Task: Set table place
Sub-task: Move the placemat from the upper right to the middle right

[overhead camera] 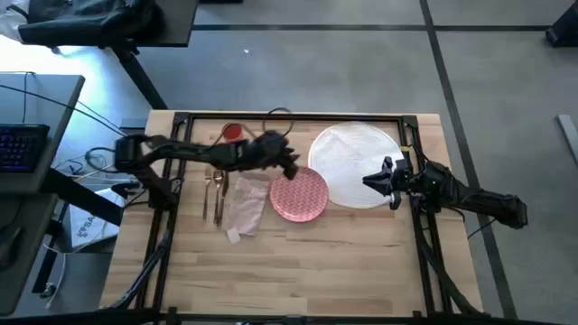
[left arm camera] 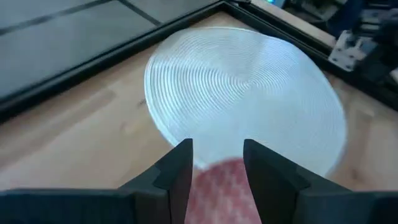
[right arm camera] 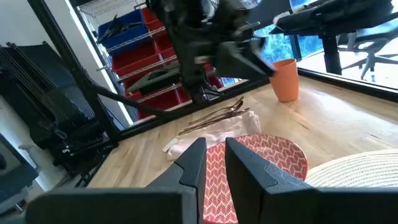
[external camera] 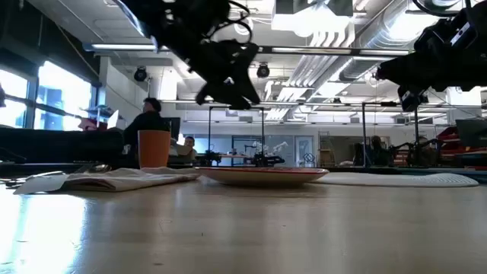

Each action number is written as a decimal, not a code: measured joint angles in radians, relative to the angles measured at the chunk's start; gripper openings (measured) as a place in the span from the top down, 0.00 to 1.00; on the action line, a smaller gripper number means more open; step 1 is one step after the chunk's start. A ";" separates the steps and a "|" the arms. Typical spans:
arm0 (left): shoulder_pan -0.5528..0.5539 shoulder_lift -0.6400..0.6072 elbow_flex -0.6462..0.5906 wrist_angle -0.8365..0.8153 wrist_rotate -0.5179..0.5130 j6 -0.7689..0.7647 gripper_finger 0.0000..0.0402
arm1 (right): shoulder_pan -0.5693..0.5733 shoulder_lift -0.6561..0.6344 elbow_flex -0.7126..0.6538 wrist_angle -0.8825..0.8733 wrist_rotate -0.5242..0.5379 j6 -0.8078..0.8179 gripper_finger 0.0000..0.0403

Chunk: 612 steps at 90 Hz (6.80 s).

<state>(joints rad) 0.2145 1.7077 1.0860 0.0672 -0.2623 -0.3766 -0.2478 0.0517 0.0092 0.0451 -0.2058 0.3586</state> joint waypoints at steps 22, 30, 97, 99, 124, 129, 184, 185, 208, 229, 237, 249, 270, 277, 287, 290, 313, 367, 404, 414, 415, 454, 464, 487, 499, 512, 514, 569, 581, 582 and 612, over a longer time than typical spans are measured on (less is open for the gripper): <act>0.086 0.195 0.170 0.002 0.050 0.020 0.69 | 0.000 0.000 0.000 0.000 0.000 0.000 0.91; 0.101 0.252 0.207 0.006 0.051 -0.003 0.69 | 0.000 0.000 0.000 0.000 0.001 0.000 0.91; 0.113 0.373 0.259 0.060 0.070 0.039 0.69 | -0.022 0.057 0.049 0.045 0.440 0.139 0.91; 0.113 0.373 0.259 0.062 0.070 0.040 0.69 | -0.028 0.073 0.071 0.005 0.462 0.140 0.90; 0.112 0.373 0.259 0.058 0.070 0.047 0.69 | -0.157 0.507 0.467 -0.487 0.573 0.206 0.73; 0.108 0.373 0.259 0.059 0.071 0.048 0.69 | -0.184 0.621 0.534 -0.567 0.546 0.213 0.68; 0.087 0.373 0.258 0.051 0.153 0.067 0.69 | -0.738 1.496 0.990 -0.812 0.303 -0.104 0.45; 0.086 0.373 0.258 0.051 0.153 0.067 0.69 | -0.748 1.508 0.994 -0.812 0.303 -0.109 0.45; 0.058 0.373 0.258 0.051 0.149 0.083 0.69 | -0.865 1.705 1.041 -0.725 0.279 -0.233 0.44; 0.039 0.375 0.254 0.051 0.169 0.083 0.69 | -0.930 1.778 1.046 -0.637 0.192 -0.314 0.44; 0.038 0.391 0.253 0.062 0.200 0.083 0.69 | -0.966 1.790 1.047 -0.639 0.109 -0.326 0.44; 0.042 0.449 0.253 0.129 0.226 0.082 0.69 | -0.998 1.795 1.047 -0.656 0.035 -0.367 0.45; 0.046 0.507 0.259 0.181 0.178 0.107 0.69 | -0.990 1.798 1.046 -0.720 -0.085 -0.453 0.49; 0.042 0.504 0.262 0.183 0.179 0.109 0.69 | -0.992 1.800 1.044 -0.741 -0.175 -0.466 0.51; 0.041 0.506 0.258 0.171 0.172 0.110 0.69 | -0.988 1.804 1.040 -0.763 -0.280 -0.469 0.53; 0.041 0.506 0.258 0.175 0.171 0.110 0.69 | -0.984 1.804 1.039 -0.766 -0.287 -0.468 0.53; 0.040 0.504 0.308 0.132 0.210 0.121 0.73 | -0.981 1.804 1.061 -0.836 -0.246 -0.471 0.53; 0.074 0.660 0.507 -0.014 0.347 0.146 0.99 | -0.873 1.799 1.031 -0.914 -0.205 -0.452 0.53; 0.071 0.661 0.509 -0.027 0.331 0.161 1.00 | -0.865 1.804 1.098 -1.093 -0.327 -0.569 0.53; 0.071 0.661 0.508 -0.027 0.328 0.161 1.00 | -0.863 1.804 1.157 -1.158 -0.327 -0.569 0.53; 0.071 0.661 0.508 -0.027 0.329 0.161 1.00 | -0.863 1.804 1.163 -1.164 -0.327 -0.569 0.53; 0.071 0.662 0.507 -0.031 0.328 0.162 1.00 | -0.850 1.802 1.353 -1.354 -0.319 -0.594 0.53; 0.071 0.662 0.506 -0.031 0.328 0.162 1.00 | -0.838 1.801 1.362 -1.357 -0.291 -0.613 0.53; 0.070 0.662 0.506 -0.030 0.327 0.162 1.00 | -0.826 1.801 1.363 -1.283 -0.029 -0.626 0.53; 0.070 0.662 0.505 -0.028 0.320 0.162 1.00 | -0.824 1.801 1.363 -1.225 -0.182 -0.680 0.53; 0.065 0.662 0.505 -0.028 0.308 0.162 1.00 | -0.824 1.801 1.363 -1.220 -0.283 -0.743 0.53; 0.065 0.663 0.505 -0.028 0.304 0.163 1.00 | -0.824 1.801 1.363 -1.223 -0.278 -0.748 0.53; 0.059 0.669 0.505 -0.012 0.282 0.169 1.00 | -0.739 1.800 1.363 -1.322 -0.175 -0.838 0.53; 0.059 0.669 0.505 -0.012 0.281 0.169 1.00 | -0.702 1.800 1.363 -1.256 -0.166 -0.838 0.53; 0.059 0.669 0.505 -0.012 0.281 0.169 1.00 | -0.700 1.800 1.363 -1.250 -0.163 -0.838 0.53; 0.059 0.669 0.505 -0.012 0.280 0.169 1.00 | -0.688 1.800 1.363 -1.194 -0.073 -0.811 0.70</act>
<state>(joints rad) 0.2737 2.3764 1.5913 0.0547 0.0181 -0.2076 -0.9360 1.8515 1.3724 -1.1493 -0.2783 -0.4520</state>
